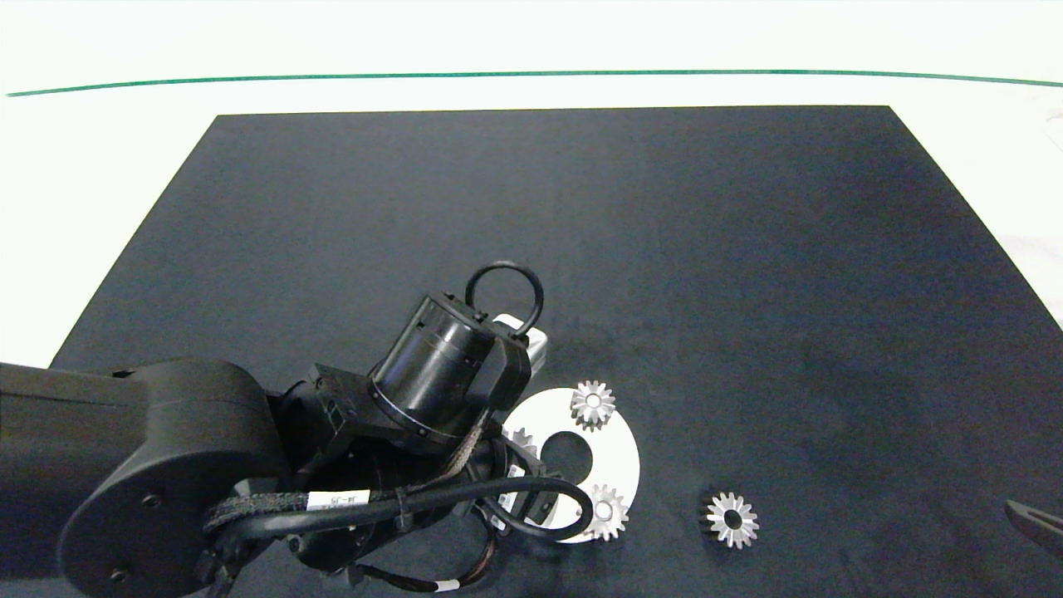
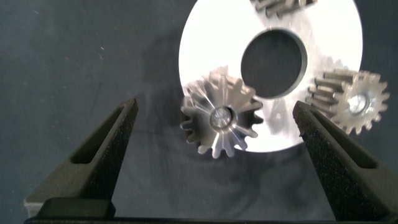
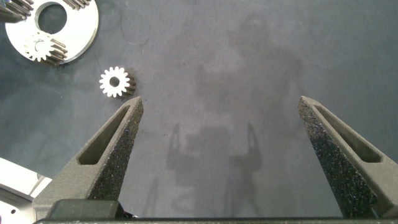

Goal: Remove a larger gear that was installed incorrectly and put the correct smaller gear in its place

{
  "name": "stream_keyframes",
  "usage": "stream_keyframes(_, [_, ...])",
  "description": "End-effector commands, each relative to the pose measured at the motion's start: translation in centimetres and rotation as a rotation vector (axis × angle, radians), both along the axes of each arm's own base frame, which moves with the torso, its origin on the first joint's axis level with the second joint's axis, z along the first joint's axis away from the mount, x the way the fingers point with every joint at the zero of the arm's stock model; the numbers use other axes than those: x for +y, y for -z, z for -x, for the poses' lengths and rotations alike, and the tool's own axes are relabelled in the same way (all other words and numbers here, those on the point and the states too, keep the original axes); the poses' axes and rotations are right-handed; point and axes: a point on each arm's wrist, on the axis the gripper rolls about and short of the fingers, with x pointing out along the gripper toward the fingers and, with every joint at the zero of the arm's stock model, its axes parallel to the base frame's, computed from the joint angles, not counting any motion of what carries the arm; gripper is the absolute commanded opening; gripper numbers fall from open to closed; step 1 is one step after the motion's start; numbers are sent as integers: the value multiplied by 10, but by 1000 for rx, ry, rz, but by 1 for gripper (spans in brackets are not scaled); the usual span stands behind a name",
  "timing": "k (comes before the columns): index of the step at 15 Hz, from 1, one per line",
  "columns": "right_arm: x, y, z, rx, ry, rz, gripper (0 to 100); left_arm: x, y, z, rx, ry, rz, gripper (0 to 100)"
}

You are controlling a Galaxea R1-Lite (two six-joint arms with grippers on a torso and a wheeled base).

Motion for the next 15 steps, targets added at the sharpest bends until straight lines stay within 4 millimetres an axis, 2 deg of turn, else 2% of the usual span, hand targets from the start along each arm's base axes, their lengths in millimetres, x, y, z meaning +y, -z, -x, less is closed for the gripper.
stream_keyframes(1, [0,0,0,0,-2,1,100,-1,5,-1,-2,-17,-27,100])
stream_keyframes(7, [0,1,0,6,-2,3,100,-5,11,-5,-20,-50,-56,90])
stream_keyframes(15, [0,3,-1,13,-3,5,100,-3,8,-3,-24,-54,-41,74])
